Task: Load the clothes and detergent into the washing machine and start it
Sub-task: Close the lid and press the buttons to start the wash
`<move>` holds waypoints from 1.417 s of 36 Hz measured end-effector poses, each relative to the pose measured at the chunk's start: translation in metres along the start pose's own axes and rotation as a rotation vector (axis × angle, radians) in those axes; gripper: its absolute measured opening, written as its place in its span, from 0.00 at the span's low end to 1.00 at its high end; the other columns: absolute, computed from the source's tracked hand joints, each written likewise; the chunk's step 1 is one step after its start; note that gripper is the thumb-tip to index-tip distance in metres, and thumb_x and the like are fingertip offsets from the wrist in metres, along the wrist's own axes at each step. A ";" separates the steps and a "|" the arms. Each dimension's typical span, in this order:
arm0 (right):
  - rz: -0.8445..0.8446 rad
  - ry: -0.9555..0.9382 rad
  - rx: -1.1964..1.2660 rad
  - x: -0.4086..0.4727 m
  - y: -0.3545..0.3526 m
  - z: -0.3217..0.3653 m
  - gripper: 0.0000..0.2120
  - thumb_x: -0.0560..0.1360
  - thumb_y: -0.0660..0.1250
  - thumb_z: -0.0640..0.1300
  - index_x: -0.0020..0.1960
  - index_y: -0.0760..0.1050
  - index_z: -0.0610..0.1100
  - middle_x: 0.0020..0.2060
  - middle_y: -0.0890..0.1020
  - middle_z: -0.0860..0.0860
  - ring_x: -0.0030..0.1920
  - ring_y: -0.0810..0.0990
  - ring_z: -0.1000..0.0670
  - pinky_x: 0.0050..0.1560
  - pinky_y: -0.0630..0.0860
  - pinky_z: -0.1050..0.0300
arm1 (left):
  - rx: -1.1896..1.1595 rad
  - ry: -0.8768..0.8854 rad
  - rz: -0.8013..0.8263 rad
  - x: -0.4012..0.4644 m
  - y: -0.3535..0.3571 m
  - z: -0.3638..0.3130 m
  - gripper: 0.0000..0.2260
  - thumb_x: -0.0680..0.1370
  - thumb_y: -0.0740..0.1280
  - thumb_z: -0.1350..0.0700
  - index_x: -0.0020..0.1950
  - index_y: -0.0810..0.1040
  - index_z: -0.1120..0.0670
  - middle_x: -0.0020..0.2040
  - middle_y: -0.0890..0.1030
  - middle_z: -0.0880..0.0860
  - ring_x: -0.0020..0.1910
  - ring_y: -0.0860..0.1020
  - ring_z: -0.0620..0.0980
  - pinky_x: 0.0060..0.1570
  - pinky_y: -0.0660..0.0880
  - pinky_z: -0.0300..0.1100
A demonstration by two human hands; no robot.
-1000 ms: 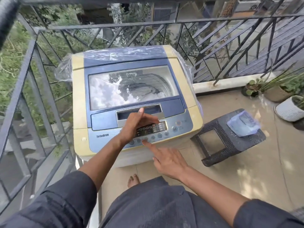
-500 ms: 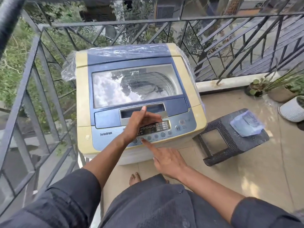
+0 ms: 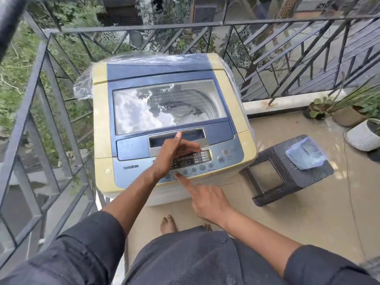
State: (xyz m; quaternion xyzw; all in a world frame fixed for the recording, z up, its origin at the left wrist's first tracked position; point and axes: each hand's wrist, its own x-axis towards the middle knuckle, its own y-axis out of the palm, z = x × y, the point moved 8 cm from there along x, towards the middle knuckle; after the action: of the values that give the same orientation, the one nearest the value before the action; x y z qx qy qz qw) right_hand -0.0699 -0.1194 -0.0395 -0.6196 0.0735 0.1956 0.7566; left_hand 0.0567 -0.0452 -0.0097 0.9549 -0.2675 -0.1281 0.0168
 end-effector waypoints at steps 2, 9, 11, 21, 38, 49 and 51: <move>-0.010 0.000 0.025 -0.001 -0.002 0.001 0.47 0.78 0.59 0.41 0.80 0.31 0.66 0.46 0.83 0.44 0.44 0.82 0.38 0.41 0.70 0.48 | 0.005 -0.001 0.001 0.000 0.000 0.000 0.36 0.85 0.48 0.39 0.60 0.85 0.65 0.55 0.87 0.63 0.61 0.85 0.59 0.72 0.74 0.59; -0.022 0.014 0.075 -0.004 -0.007 -0.003 0.46 0.79 0.59 0.42 0.80 0.30 0.65 0.43 0.81 0.45 0.40 0.80 0.39 0.40 0.71 0.48 | 0.006 -0.007 -0.008 -0.001 -0.001 0.002 0.35 0.86 0.47 0.40 0.59 0.85 0.64 0.54 0.87 0.63 0.61 0.85 0.58 0.72 0.74 0.58; -0.025 0.030 0.089 -0.005 -0.008 -0.006 0.47 0.78 0.59 0.41 0.80 0.30 0.65 0.45 0.83 0.45 0.41 0.81 0.39 0.42 0.75 0.47 | 0.008 -0.007 -0.013 -0.001 -0.001 0.003 0.35 0.87 0.46 0.40 0.59 0.86 0.64 0.54 0.88 0.63 0.61 0.85 0.59 0.72 0.74 0.59; -0.063 0.115 0.108 -0.008 -0.014 -0.028 0.46 0.79 0.60 0.43 0.79 0.30 0.67 0.46 0.85 0.43 0.44 0.83 0.37 0.43 0.76 0.47 | 0.009 0.002 -0.029 -0.002 -0.001 0.002 0.35 0.87 0.46 0.41 0.59 0.86 0.64 0.54 0.87 0.63 0.61 0.85 0.60 0.72 0.74 0.61; -0.135 0.323 0.120 -0.024 -0.015 -0.082 0.45 0.80 0.60 0.45 0.81 0.29 0.63 0.40 0.82 0.47 0.40 0.82 0.40 0.42 0.78 0.48 | 0.002 0.003 -0.044 -0.002 0.001 0.001 0.35 0.85 0.47 0.39 0.59 0.86 0.63 0.54 0.88 0.61 0.60 0.86 0.58 0.71 0.76 0.56; -0.172 0.397 0.091 -0.029 -0.015 -0.105 0.45 0.79 0.62 0.45 0.82 0.34 0.62 0.36 0.75 0.49 0.38 0.81 0.40 0.37 0.69 0.51 | -0.025 -0.015 -0.050 0.000 0.003 0.004 0.37 0.84 0.48 0.38 0.59 0.84 0.68 0.55 0.86 0.66 0.60 0.85 0.60 0.72 0.74 0.57; -0.173 0.398 0.083 -0.031 -0.016 -0.106 0.46 0.79 0.62 0.44 0.82 0.34 0.61 0.35 0.74 0.50 0.37 0.80 0.41 0.36 0.68 0.51 | -0.019 -0.009 -0.056 0.000 0.003 0.003 0.37 0.84 0.48 0.39 0.59 0.84 0.68 0.55 0.86 0.66 0.60 0.85 0.60 0.72 0.75 0.57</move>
State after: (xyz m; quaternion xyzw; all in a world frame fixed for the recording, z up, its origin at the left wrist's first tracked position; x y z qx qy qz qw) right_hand -0.0780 -0.2302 -0.0378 -0.6185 0.1761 0.0006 0.7658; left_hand 0.0541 -0.0475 -0.0124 0.9612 -0.2395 -0.1356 0.0209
